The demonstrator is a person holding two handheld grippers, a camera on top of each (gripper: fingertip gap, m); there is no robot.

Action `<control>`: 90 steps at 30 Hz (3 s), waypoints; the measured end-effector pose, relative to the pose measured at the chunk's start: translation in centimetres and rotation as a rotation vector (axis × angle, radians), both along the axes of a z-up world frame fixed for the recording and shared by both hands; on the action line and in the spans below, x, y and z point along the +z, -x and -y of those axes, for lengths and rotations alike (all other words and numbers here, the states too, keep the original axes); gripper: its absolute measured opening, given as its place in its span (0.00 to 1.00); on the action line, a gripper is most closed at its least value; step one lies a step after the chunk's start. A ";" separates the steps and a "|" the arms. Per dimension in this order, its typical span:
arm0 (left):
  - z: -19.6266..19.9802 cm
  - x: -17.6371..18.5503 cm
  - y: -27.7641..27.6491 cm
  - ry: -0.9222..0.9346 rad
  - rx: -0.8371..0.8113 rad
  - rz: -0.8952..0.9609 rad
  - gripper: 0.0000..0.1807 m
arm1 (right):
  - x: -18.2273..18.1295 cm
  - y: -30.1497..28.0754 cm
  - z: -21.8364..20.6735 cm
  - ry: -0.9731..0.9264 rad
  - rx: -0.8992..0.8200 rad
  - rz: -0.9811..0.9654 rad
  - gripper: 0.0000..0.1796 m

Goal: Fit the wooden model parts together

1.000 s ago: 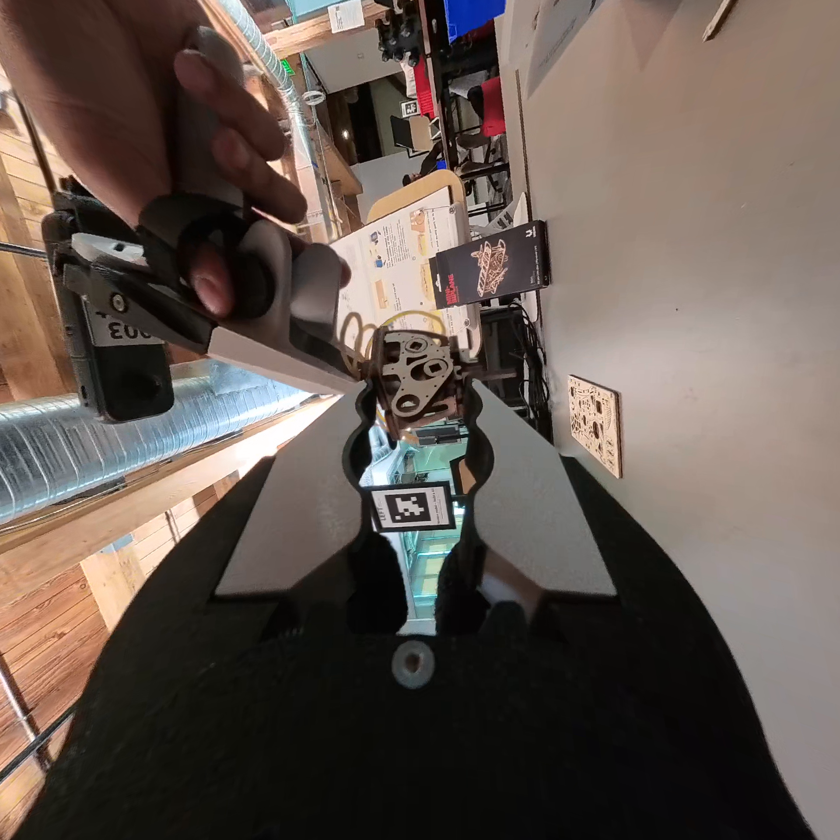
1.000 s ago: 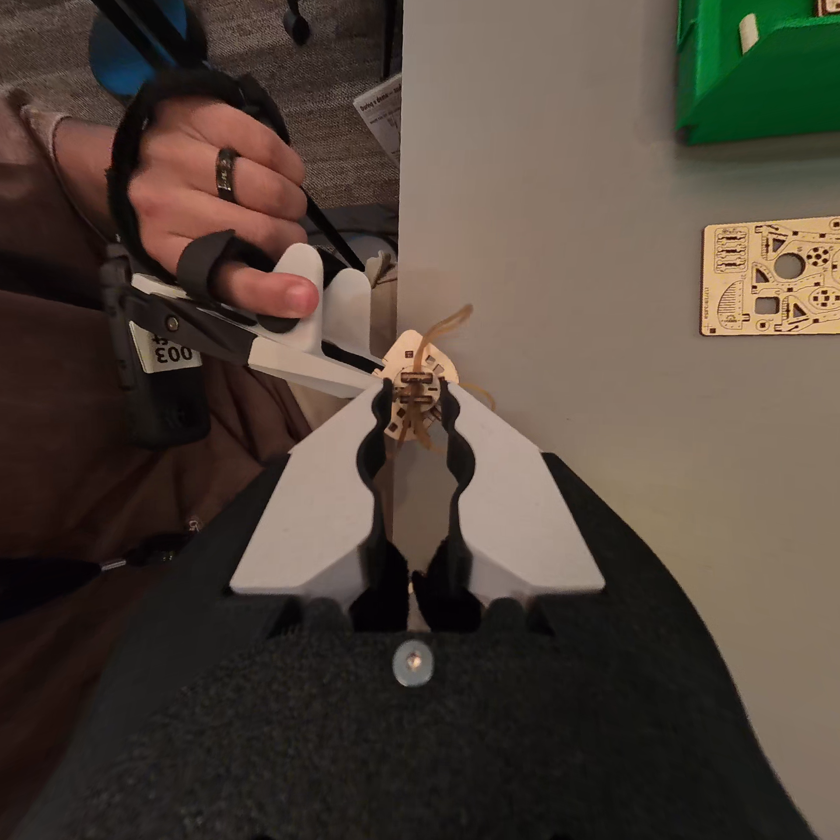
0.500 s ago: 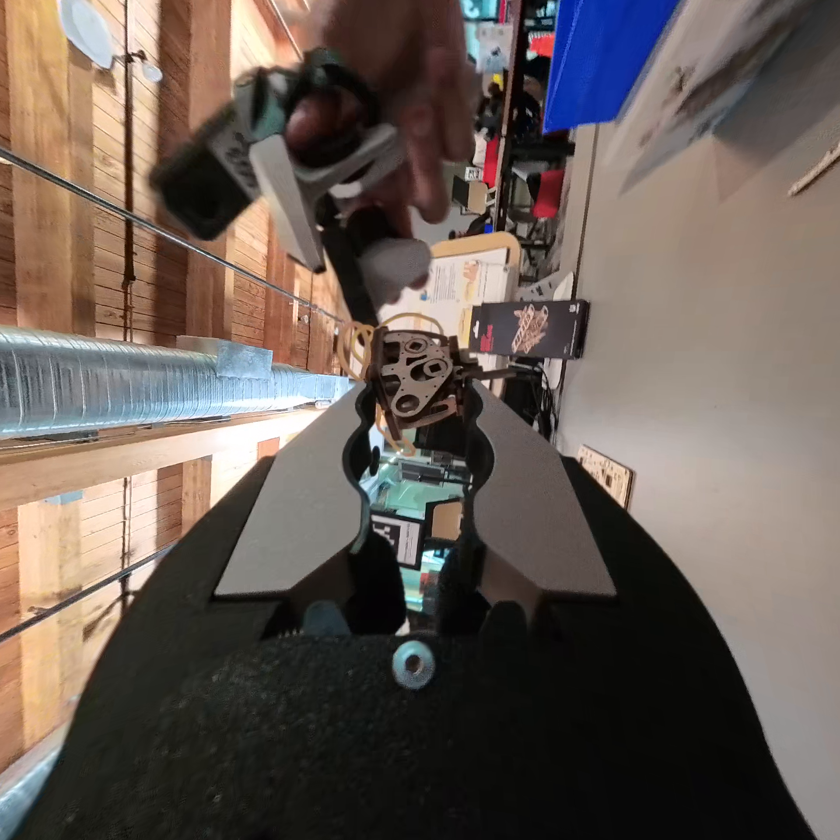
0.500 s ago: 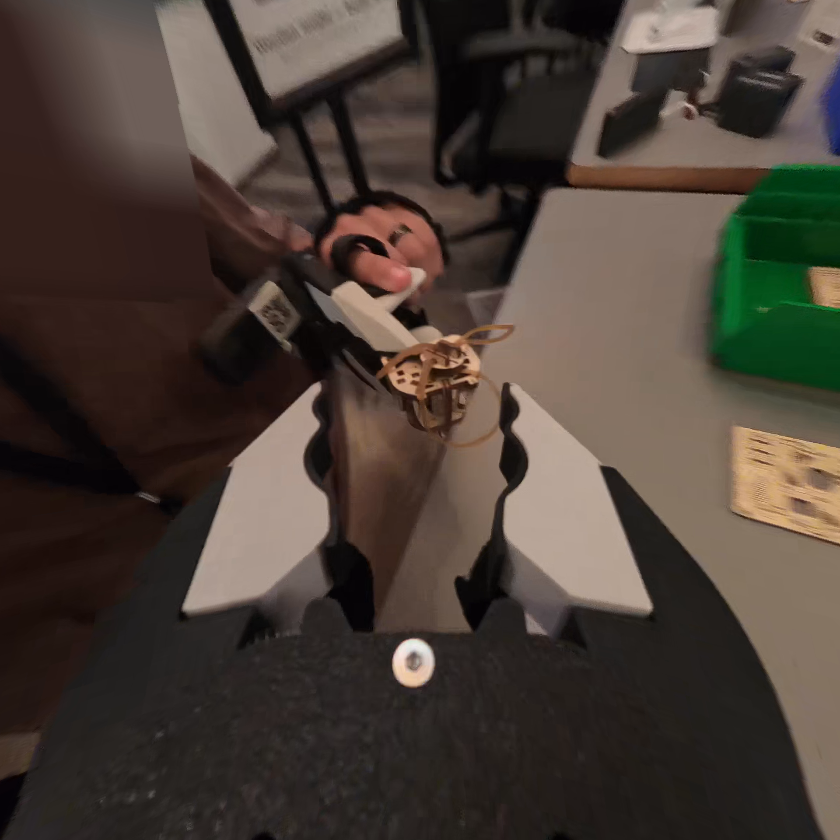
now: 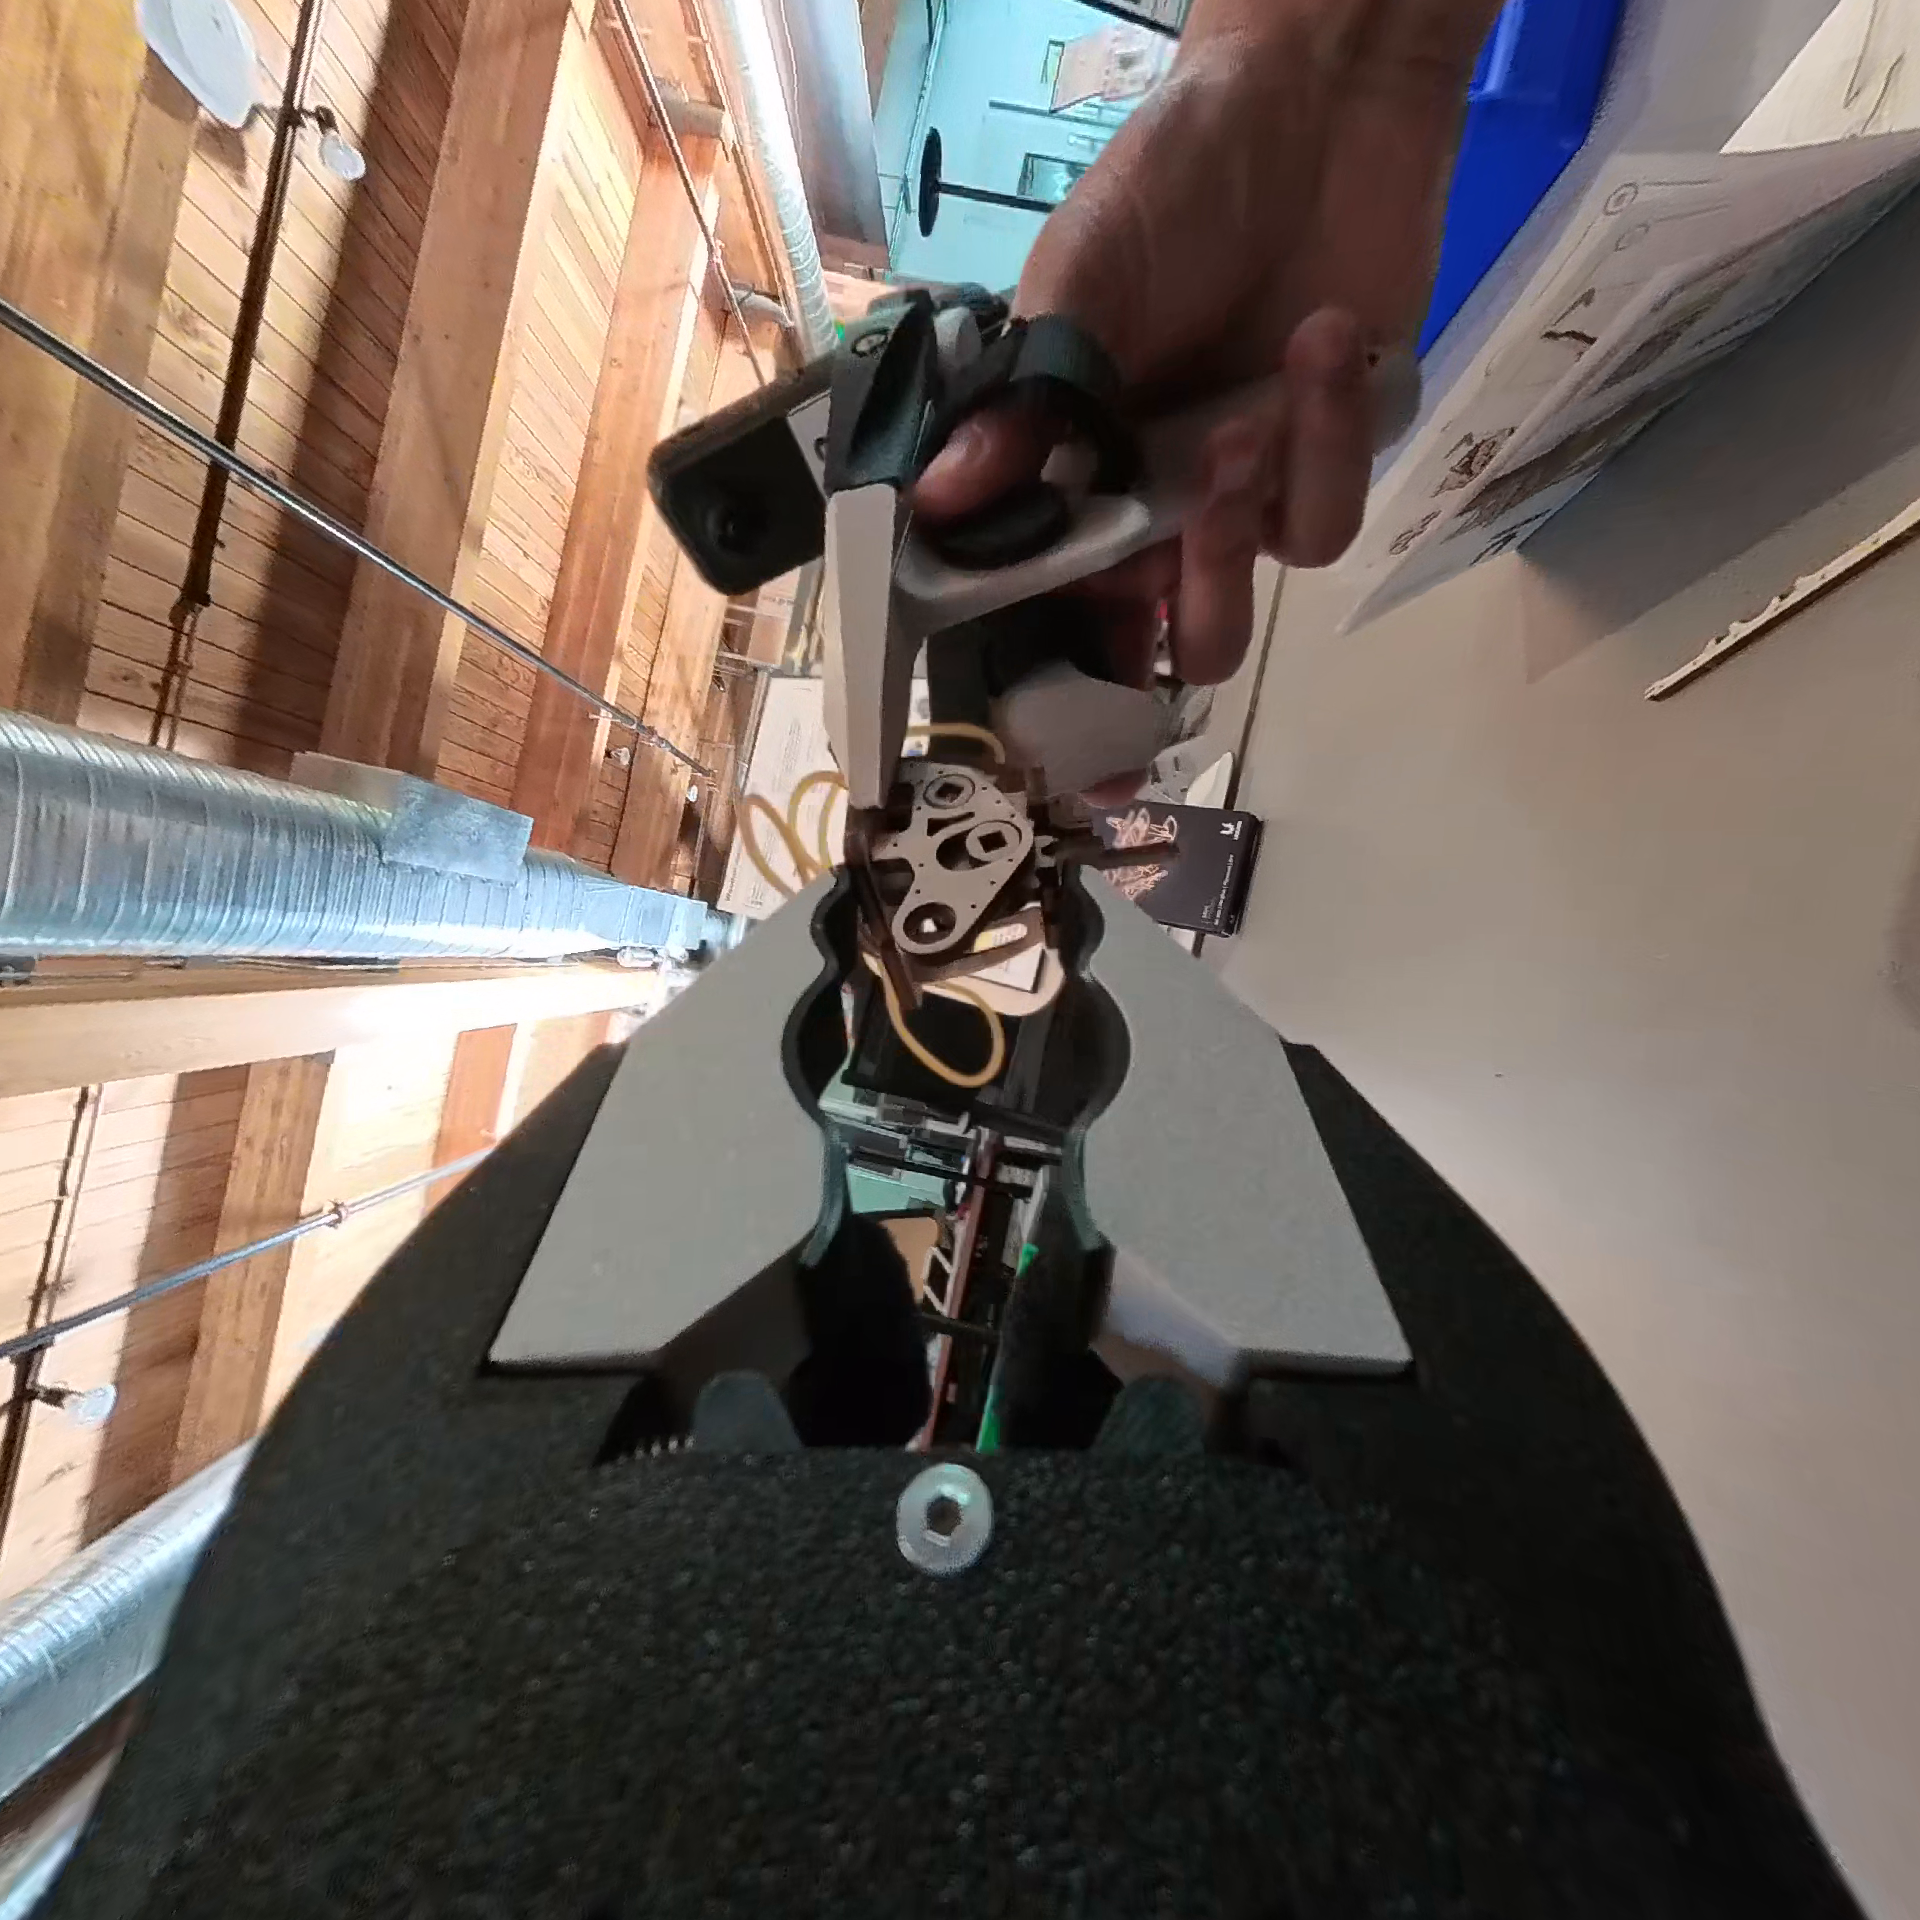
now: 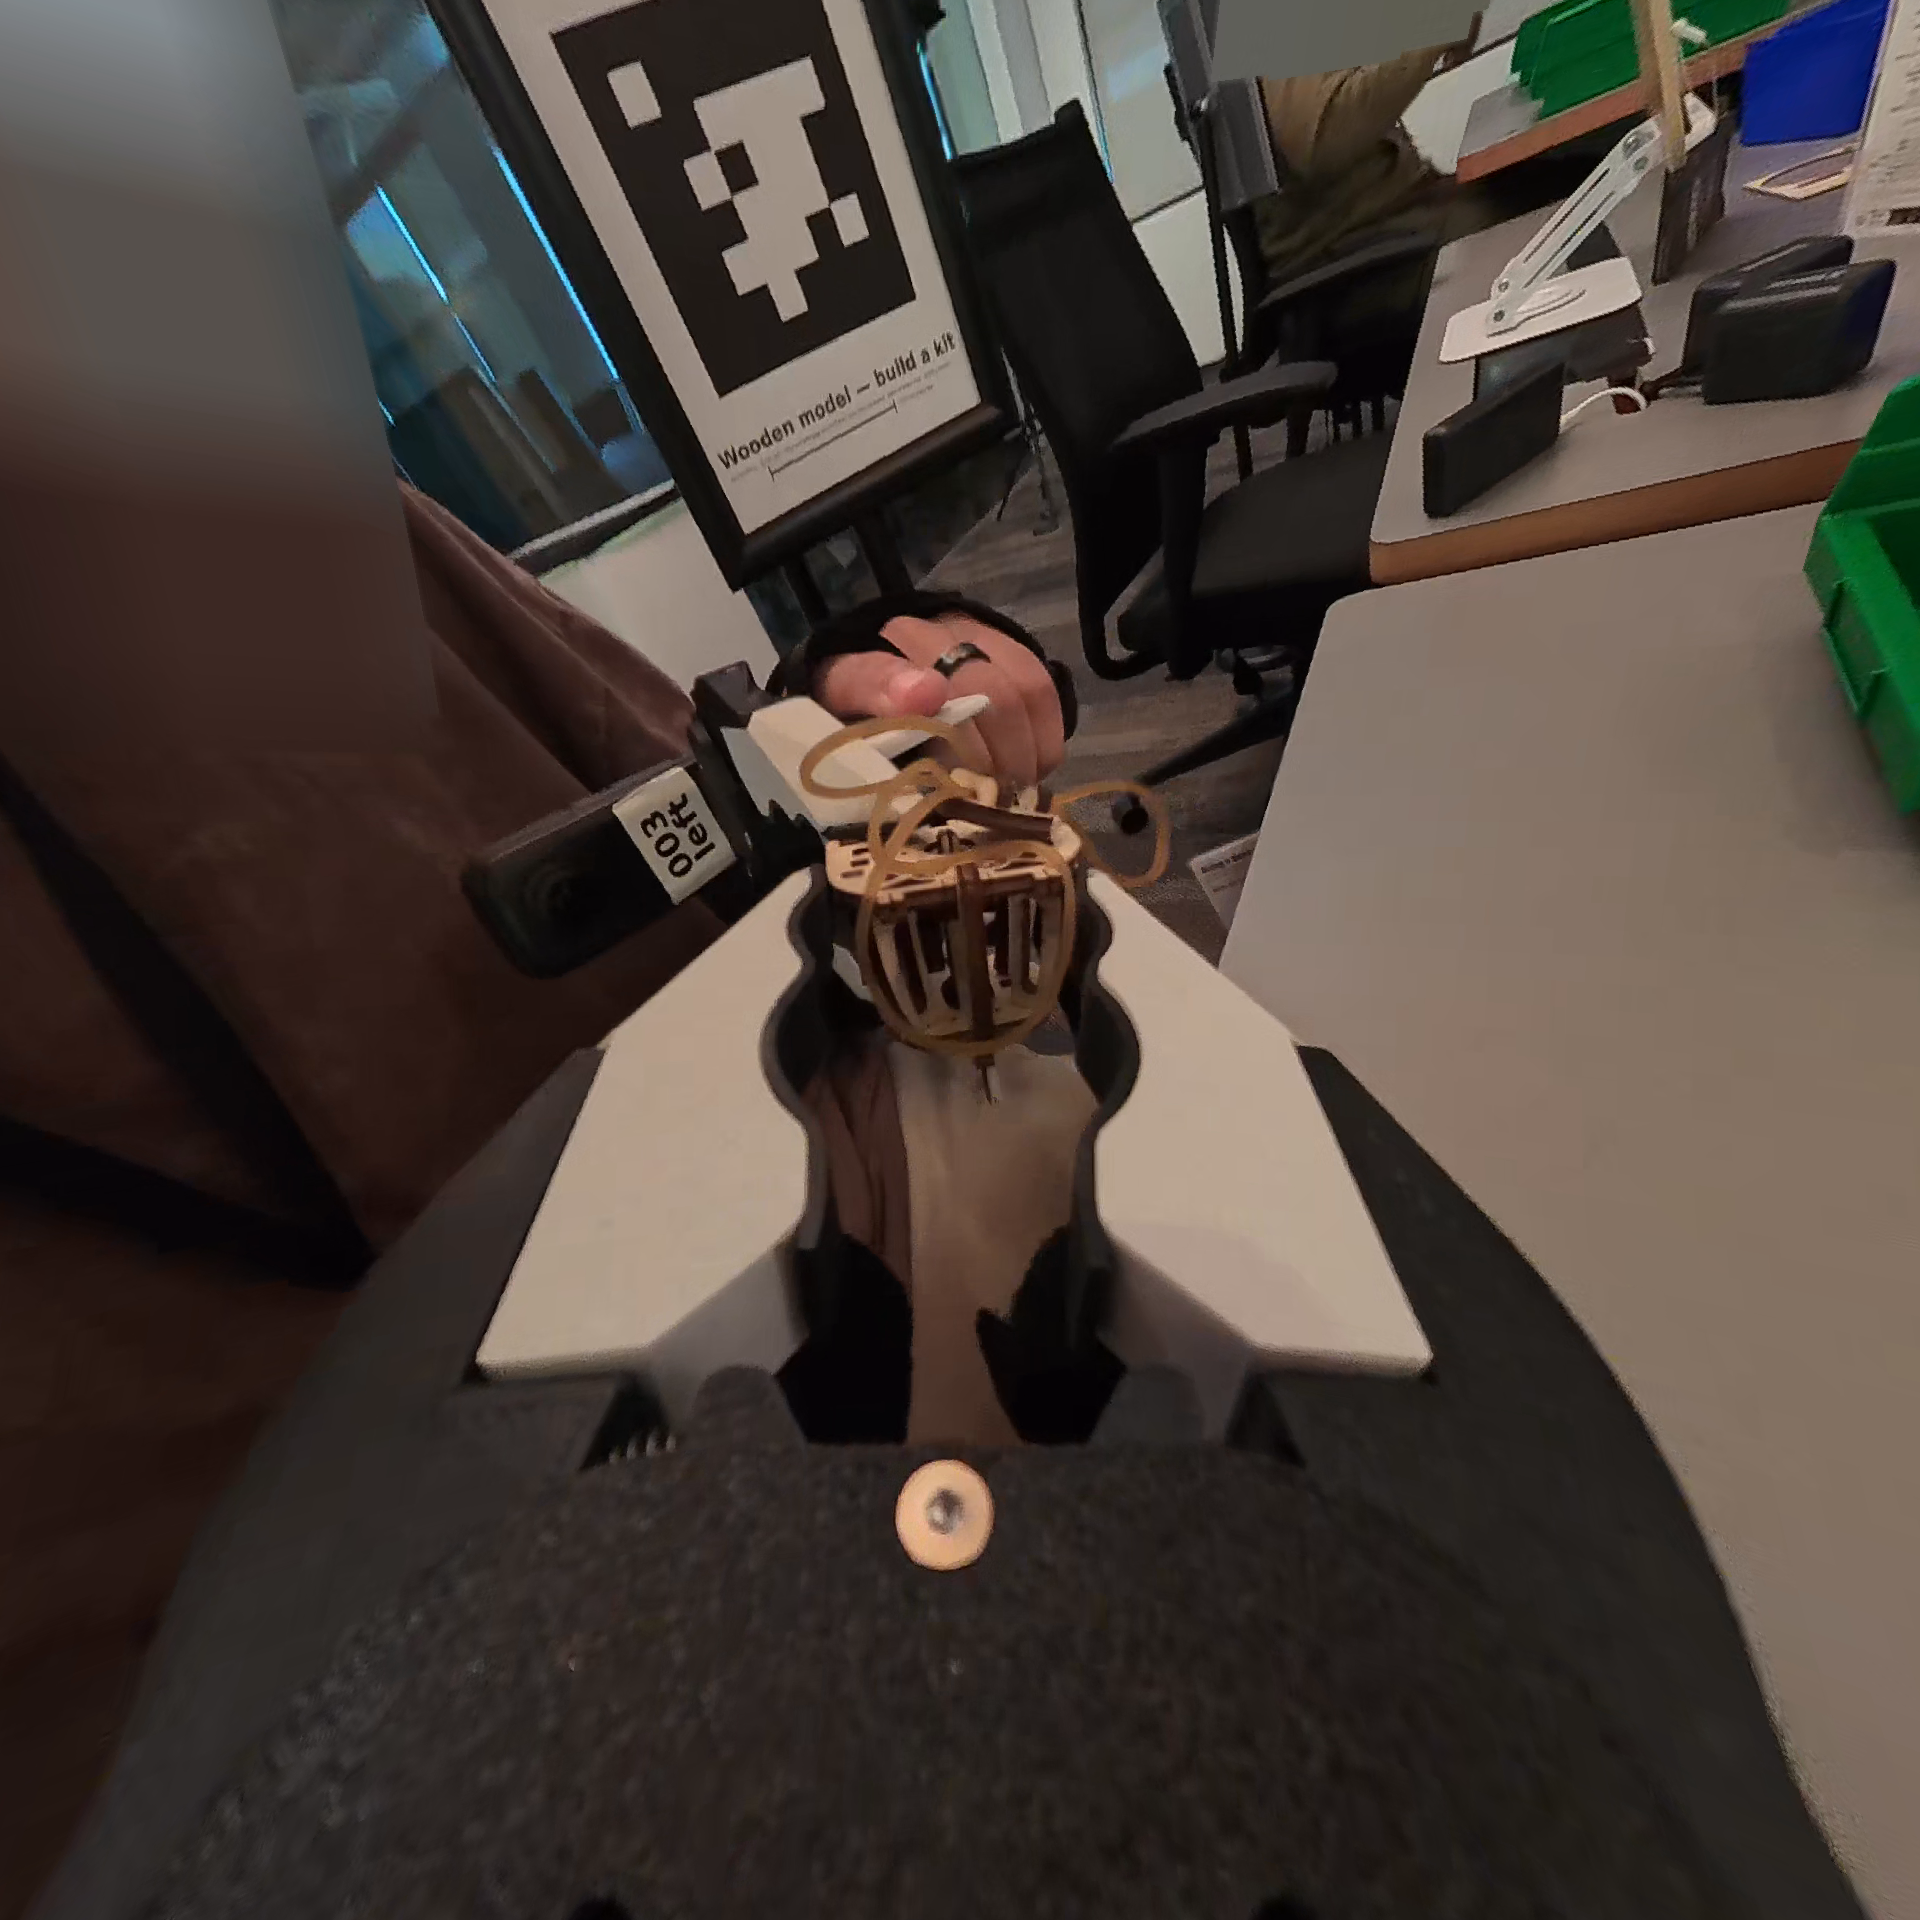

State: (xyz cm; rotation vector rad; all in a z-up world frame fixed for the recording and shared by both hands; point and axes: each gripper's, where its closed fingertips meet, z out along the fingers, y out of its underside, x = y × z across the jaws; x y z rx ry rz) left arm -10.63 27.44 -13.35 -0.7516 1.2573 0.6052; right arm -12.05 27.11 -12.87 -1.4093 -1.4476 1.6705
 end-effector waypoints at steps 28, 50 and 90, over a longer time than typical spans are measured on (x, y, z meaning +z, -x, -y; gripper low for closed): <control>1.2 0.5 -0.5 -0.034 -0.047 -0.029 0.19 | 3.2 -2.6 -1.2 0.074 0.029 -0.079 0.31; 1.5 0.1 -1.2 -0.046 -0.043 -0.079 0.19 | 1.4 -1.4 0.2 -0.058 0.231 0.216 0.02; -1.8 -5.4 7.3 0.383 0.222 0.124 0.19 | -18.8 -4.7 -2.5 -0.290 -0.468 0.800 0.19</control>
